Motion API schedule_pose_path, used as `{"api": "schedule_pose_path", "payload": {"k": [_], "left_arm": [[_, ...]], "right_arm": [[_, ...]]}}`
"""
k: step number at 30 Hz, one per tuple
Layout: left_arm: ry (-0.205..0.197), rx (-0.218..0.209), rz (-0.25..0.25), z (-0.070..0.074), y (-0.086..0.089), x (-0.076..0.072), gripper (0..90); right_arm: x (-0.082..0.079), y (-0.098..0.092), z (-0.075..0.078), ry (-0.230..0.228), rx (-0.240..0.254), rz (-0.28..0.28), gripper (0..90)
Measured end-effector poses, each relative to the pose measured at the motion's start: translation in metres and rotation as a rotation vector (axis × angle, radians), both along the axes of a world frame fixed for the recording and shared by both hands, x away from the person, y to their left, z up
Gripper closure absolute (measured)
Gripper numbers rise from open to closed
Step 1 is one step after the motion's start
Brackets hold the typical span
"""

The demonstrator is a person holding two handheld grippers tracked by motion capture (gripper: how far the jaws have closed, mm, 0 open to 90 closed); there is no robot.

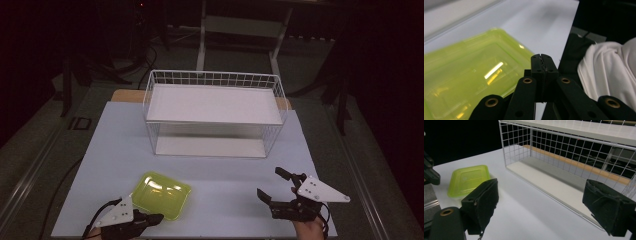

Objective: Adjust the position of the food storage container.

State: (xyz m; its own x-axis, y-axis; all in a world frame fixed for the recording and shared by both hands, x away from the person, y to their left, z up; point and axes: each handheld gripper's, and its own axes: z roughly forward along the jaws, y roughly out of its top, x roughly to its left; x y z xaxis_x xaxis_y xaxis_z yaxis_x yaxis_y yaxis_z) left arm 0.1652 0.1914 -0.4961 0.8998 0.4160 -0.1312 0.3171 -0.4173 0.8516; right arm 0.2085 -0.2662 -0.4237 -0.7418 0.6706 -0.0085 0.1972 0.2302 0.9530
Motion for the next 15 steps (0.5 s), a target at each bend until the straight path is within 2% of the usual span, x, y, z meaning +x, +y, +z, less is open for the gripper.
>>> {"api": "schedule_pose_path", "payload": {"k": [1, 3, 6, 10, 15], "left_arm": [[-0.009, 0.007, 0.0, -0.001, -0.001, -0.001, 90.0], [0.01, 0.019, -0.012, -0.003, -0.002, 0.0, 90.0], [0.017, 0.049, -0.017, -0.007, -0.006, 0.002, 90.0], [0.035, 0.082, 0.0, -0.015, -0.008, 0.009, 90.0], [0.044, 0.059, 0.002, -0.018, -0.013, 0.018, 90.0]], "right_arm": [[0.0, 0.0, 0.0, 0.001, 0.0, 0.002, 13.4], [0.0, 0.0, 0.0, 0.001, -0.003, 0.003, 13.4], [0.001, 0.0, -0.001, 0.004, 0.0, 0.007, 13.4], [0.002, 0.0, -0.001, 0.01, 0.001, 0.009, 13.4], [0.002, -0.001, -0.001, 0.01, 0.001, 0.008, 13.4]]}}
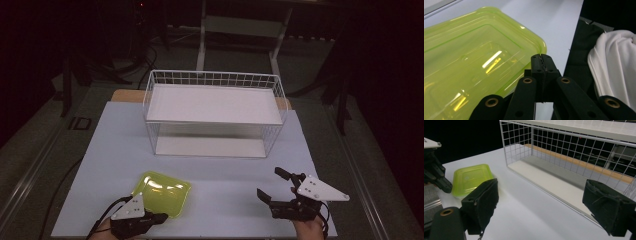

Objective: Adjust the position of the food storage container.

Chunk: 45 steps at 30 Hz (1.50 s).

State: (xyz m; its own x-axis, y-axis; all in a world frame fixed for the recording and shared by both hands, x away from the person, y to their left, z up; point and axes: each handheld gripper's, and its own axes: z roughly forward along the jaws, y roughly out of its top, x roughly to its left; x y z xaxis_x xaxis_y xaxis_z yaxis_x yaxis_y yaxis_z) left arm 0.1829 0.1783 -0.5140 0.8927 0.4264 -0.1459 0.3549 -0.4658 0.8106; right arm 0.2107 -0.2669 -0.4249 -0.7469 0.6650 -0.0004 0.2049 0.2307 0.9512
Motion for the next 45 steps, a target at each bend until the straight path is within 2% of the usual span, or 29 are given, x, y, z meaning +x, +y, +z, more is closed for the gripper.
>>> {"api": "schedule_pose_path", "payload": {"k": [2, 5, 16, 19, 23, 26, 28, 31, 32, 33, 35, 36, 40, 43, 45], "left_arm": [[-0.001, -0.003, 0.005, -0.001, -0.003, 0.004, 90.0], [0.024, -0.01, 0.019, -0.002, -0.007, 0.01, 90.0], [-0.025, -0.002, 0.023, -0.005, -0.017, 0.022, 90.0], [-0.02, -0.009, 0.011, -0.004, -0.018, 0.022, 90.0], [-0.076, -0.024, 0.009, 0.009, -0.008, 0.017, 90.0], [-0.14, -0.036, 0.067, 0.019, 0.012, 0.018, 90.0], [-0.157, -0.039, 0.126, 0.023, 0.029, 0.022, 90.0], [-0.172, -0.036, 0.203, 0.023, 0.053, 0.028, 90.0], [-0.176, -0.018, 0.235, 0.022, 0.06, 0.03, 90.0], [-0.162, -0.01, 0.265, 0.02, 0.067, 0.033, 90.0], [-0.171, 0.014, 0.305, 0.014, 0.077, 0.035, 90.0], [-0.156, 0.026, 0.319, 0.011, 0.081, 0.037, 90.0], [-0.161, 0.092, 0.363, -0.003, 0.091, 0.039, 90.0], [-0.148, 0.083, 0.367, -0.011, 0.091, 0.04, 90.0], [-0.144, 0.09, 0.347, -0.013, 0.088, 0.042, 90.0]], "right_arm": [[0.001, 0.0, 0.0, 0.003, 0.003, 0.003, 13.4], [0.0, 0.0, -0.001, 0.003, 0.001, 0.006, 13.4], [-0.001, 0.0, 0.0, 0.004, -0.006, 0.013, 13.6], [-0.001, 0.0, 0.0, 0.002, -0.006, 0.014, 13.6], [-0.002, 0.0, 0.001, -0.005, -0.003, 0.017, 13.6], [-0.001, 0.0, 0.001, 0.001, -0.001, 0.017, 13.6], [-0.001, 0.001, 0.0, 0.004, -0.004, 0.019, 13.6], [-0.002, 0.002, 0.001, -0.001, -0.007, 0.022, 13.6], [-0.002, 0.002, 0.001, -0.004, -0.007, 0.023, 13.6], [-0.002, 0.002, 0.001, -0.004, -0.007, 0.022, 13.6], [-0.002, 0.002, 0.001, -0.002, -0.006, 0.019, 13.6], [-0.002, 0.002, 0.001, 0.001, -0.005, 0.018, 13.6], [-0.002, 0.002, 0.0, 0.002, -0.006, 0.018, 13.6], [-0.002, 0.003, 0.0, 0.007, -0.005, 0.021, 13.6], [-0.001, 0.003, -0.001, 0.009, -0.007, 0.022, 13.6]]}}
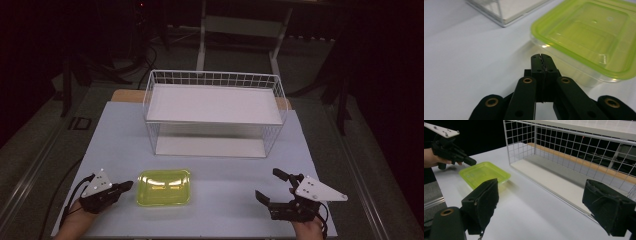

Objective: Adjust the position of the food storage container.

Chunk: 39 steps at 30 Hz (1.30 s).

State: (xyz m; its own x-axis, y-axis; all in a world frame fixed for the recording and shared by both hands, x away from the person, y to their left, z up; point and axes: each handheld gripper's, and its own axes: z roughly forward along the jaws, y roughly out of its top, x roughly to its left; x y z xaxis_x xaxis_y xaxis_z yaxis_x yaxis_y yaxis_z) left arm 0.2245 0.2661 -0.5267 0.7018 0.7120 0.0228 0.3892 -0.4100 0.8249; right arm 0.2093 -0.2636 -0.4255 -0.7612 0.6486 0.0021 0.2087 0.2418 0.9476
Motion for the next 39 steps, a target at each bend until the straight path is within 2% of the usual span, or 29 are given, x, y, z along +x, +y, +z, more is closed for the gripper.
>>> {"api": "schedule_pose_path", "payload": {"k": [5, 11, 13, 17, 24, 31, 34, 39], "left_arm": [[0.003, -0.032, -0.018, 0.002, -0.008, 0.002, 90.0], [0.007, -0.035, -0.048, 0.003, -0.02, 0.005, 90.0], [0.016, -0.049, -0.065, 0.003, -0.025, 0.007, 90.0], [0.013, -0.043, -0.081, 0.003, -0.033, 0.011, 90.0], [0.026, -0.064, -0.13, 0.003, -0.057, 0.023, 90.0], [0.034, -0.066, -0.181, 0.003, -0.078, 0.025, 90.0], [0.039, -0.08, -0.192, 0.003, -0.087, 0.025, 90.0], [0.031, -0.068, -0.2, 0.005, -0.096, 0.024, 90.0]], "right_arm": [[0.0, 0.0, 0.0, 0.002, 0.0, 0.002, 13.6], [0.001, 0.0, -0.001, 0.003, 0.001, 0.004, 13.6], [0.0, 0.0, 0.0, 0.002, 0.001, 0.005, 13.6], [0.0, 0.0, -0.001, 0.002, -0.001, 0.005, 13.6], [0.001, -0.001, -0.001, 0.001, -0.002, 0.005, 13.6], [0.001, -0.001, -0.001, 0.0, -0.005, 0.004, 13.6], [0.002, -0.001, -0.002, 0.002, -0.009, 0.006, 13.6], [0.002, -0.001, -0.002, 0.005, -0.008, 0.01, 13.7]]}}
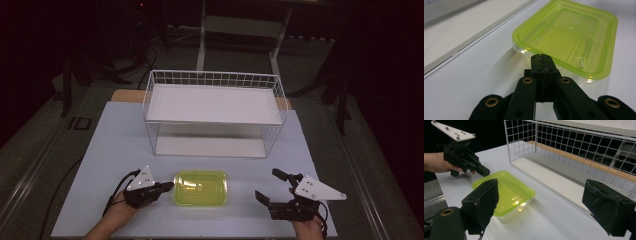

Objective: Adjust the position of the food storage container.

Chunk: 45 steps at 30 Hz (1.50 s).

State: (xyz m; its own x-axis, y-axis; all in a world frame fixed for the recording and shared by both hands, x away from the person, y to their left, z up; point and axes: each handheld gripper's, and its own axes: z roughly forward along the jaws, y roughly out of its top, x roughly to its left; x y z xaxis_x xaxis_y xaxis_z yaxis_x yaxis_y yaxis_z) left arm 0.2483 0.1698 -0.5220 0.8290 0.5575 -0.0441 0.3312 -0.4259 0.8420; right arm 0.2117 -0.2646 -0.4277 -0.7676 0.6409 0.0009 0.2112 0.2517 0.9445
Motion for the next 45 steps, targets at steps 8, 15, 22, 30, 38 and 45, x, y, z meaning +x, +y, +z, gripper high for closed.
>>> {"api": "schedule_pose_path", "payload": {"k": [8, 15, 22, 30, 38, 45], "left_arm": [[0.002, -0.021, 0.001, -0.002, 0.005, -0.001, 90.0], [0.02, -0.039, -0.01, -0.004, -0.003, 0.003, 90.0], [0.017, -0.027, -0.05, -0.005, -0.022, 0.004, 90.0], [0.017, -0.044, -0.064, -0.006, -0.034, 0.009, 90.0], [0.015, -0.07, -0.053, -0.005, -0.031, 0.01, 89.7], [0.05, -0.149, 0.012, 0.011, -0.02, 0.01, 53.4]], "right_arm": [[0.0, 0.001, 0.0, 0.001, -0.003, 0.003, 13.7], [0.0, 0.001, -0.001, 0.001, -0.008, 0.005, 13.8], [0.001, 0.002, -0.002, 0.008, -0.01, 0.007, 13.8], [0.002, 0.001, -0.003, 0.009, -0.012, 0.009, 13.8], [0.001, 0.0, -0.002, 0.007, -0.009, 0.005, 13.8], [0.0, 0.002, -0.004, 0.008, 0.013, 0.019, 13.4]]}}
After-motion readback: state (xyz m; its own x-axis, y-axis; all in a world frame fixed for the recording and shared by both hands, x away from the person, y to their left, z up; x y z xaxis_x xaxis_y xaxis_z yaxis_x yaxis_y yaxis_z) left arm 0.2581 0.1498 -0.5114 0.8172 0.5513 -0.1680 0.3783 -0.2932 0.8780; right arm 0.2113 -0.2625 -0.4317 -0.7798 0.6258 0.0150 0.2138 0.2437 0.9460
